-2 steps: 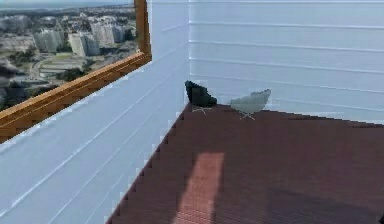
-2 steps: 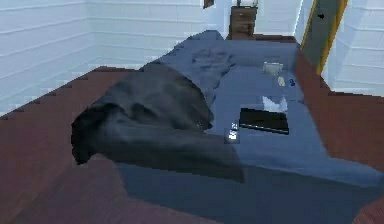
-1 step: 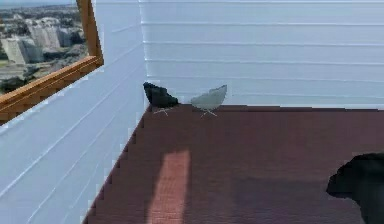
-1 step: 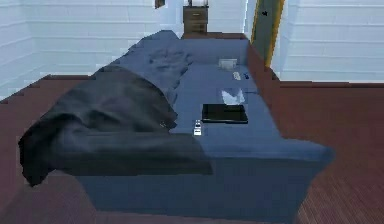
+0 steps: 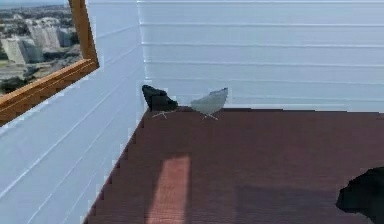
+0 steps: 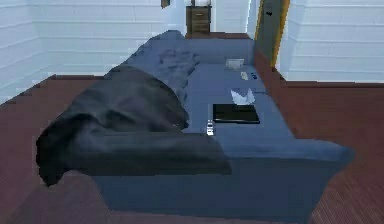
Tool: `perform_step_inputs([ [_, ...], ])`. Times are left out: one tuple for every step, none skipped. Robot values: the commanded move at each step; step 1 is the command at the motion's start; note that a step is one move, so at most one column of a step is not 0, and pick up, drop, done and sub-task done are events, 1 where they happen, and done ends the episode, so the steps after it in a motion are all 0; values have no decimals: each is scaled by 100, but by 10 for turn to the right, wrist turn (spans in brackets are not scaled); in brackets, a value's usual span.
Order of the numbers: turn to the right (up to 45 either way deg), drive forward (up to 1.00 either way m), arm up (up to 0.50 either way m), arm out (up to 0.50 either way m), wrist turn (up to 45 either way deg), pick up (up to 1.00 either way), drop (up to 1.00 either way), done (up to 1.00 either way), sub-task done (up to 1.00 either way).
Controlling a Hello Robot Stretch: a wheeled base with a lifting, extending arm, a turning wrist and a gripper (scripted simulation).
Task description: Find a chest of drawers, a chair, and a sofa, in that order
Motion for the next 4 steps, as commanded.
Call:
perform_step_inputs([
  [180,0,0,0,0,0,0,0,0],
  [0,100,0,0,0,0,0,0,0],
  [60,0,0,0,0,0,0,0,0],
  [0,55,0,0,0,0,0,0,0],
])
